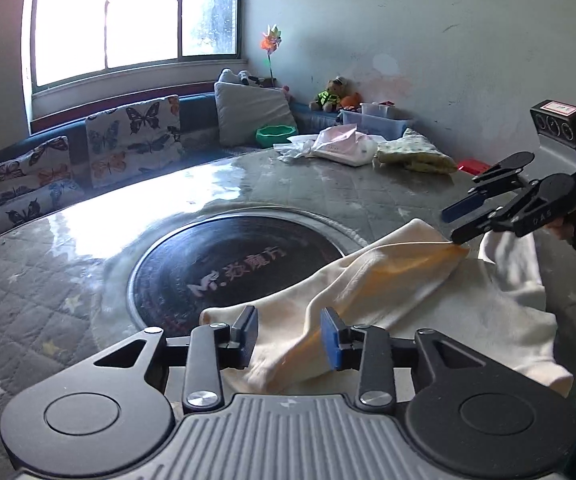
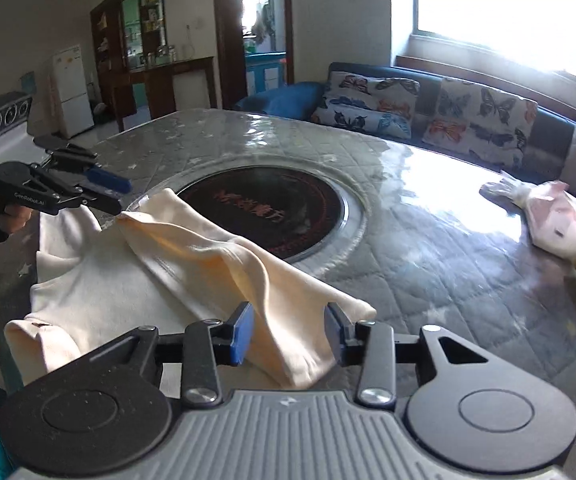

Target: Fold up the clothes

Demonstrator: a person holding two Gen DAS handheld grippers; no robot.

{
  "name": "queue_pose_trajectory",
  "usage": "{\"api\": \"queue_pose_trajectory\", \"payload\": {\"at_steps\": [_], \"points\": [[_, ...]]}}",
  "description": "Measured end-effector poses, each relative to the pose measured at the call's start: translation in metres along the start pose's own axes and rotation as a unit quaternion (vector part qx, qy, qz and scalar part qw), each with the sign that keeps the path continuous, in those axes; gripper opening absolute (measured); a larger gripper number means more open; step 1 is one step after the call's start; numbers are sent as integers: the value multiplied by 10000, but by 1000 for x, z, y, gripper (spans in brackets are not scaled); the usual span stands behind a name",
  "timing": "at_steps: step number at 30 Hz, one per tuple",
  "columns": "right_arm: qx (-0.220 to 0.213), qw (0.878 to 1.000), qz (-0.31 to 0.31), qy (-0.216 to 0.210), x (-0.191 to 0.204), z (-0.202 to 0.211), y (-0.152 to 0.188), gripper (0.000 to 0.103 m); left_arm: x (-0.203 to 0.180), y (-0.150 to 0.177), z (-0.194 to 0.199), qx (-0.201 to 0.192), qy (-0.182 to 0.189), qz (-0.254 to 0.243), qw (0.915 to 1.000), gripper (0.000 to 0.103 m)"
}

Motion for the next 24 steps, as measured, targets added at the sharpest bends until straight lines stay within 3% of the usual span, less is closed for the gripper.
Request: {"api": "queue_pose_trajectory", "payload": {"at_steps": [6,7,9,15,18,20,22,24], "points": [[214,9993,301,62,18,-41,-3,33,-11,6,-37,408,-44,-192,9990,38],[256,9991,340,64,21,-48,-3,23,-12,8,-40,448,-62,-226,9987,37],[258,9985,461,123,24,-51,-2,5,-12,11,-42,473,-175,-325,9982,17],[-291,9859,1512,650,38,-16,2,3,-5,17,-16,238,-381,-427,9981,11],[-86,9825,1774,552,44,-9,20,3,-4,25,-7,275,-393,-451,9978,11],[177,9854,1628,469,41,-8,34,4,-3,22,-8,285,-393,-382,9981,13],[29,9901,1324,468,36,-7,28,17,-2,20,-8,287,-392,-317,9983,14],[-154,9934,1050,436,33,-8,16,22,-6,11,-11,168,-337,-327,9988,23]]}}
Point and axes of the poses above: each gripper's, at about its wrist camera, not at the fingertips, and z roughly against the way its jaws point, x to its left, y to its underside, the point moved 9 cm from there along -z, roughly the way its jaws point, and after that the axes turned 5 degrees about -z, right-handed, at the moved point
